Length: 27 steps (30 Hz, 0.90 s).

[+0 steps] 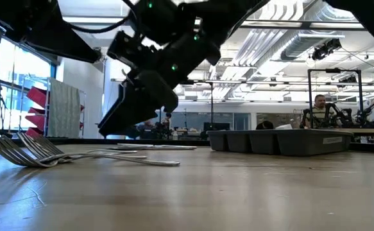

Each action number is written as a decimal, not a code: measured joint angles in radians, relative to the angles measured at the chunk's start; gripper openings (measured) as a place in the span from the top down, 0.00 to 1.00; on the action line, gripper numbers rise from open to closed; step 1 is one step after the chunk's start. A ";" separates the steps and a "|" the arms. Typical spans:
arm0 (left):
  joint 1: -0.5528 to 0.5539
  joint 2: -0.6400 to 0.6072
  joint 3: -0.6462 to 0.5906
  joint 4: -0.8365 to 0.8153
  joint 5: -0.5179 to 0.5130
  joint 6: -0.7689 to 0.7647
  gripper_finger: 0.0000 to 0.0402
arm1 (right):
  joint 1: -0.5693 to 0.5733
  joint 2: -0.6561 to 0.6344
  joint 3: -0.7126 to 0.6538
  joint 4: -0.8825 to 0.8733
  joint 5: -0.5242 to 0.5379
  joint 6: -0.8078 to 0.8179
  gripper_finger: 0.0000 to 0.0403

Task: Sort silverware
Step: Put the fork in the silverware tray

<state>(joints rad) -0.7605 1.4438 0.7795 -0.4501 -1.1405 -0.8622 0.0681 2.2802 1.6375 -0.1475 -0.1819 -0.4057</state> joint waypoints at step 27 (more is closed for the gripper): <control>0.000 -0.008 0.000 -0.024 -0.007 -0.016 0.74 | 0.096 0.057 0.005 -0.017 -0.002 0.257 0.61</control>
<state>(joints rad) -0.7605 1.4357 0.7795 -0.4740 -1.1473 -0.8783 0.1645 2.3377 1.6421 -0.1643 -0.1840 -0.1485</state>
